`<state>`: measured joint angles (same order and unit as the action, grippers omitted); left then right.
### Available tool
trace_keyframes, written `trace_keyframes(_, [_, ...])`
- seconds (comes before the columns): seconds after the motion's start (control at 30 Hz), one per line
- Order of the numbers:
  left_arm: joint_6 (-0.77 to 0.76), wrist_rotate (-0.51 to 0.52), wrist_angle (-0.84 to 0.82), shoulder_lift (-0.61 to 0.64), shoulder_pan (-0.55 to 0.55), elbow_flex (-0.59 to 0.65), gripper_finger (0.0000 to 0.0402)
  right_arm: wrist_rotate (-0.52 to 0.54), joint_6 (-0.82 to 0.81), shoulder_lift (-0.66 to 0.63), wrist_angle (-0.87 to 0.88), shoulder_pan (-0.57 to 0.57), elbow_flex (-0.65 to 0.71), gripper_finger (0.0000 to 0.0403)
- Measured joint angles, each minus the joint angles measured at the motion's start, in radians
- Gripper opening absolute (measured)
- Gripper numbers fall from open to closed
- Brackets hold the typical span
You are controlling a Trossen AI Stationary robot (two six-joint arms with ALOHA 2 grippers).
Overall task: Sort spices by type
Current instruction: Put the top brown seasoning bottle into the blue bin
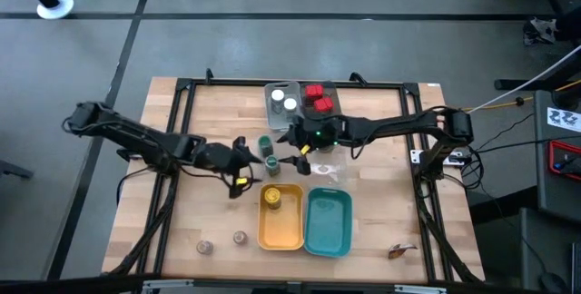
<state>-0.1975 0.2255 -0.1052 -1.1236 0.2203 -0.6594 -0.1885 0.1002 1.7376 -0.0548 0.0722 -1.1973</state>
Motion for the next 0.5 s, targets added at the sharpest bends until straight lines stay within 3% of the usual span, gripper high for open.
trace_keyframes(0.17, [0.003, -0.102, 0.004, 0.021, 0.089, 0.001, 0.0265, -0.015, -0.122, -0.059, 0.124, -0.027, 0.0, 0.0308])
trace_keyframes(0.5, [-0.005, -0.1, 0.101, -0.038, 0.293, 0.001, 0.0265, -0.021, -0.122, -0.093, 0.272, -0.212, 0.0, 0.0308])
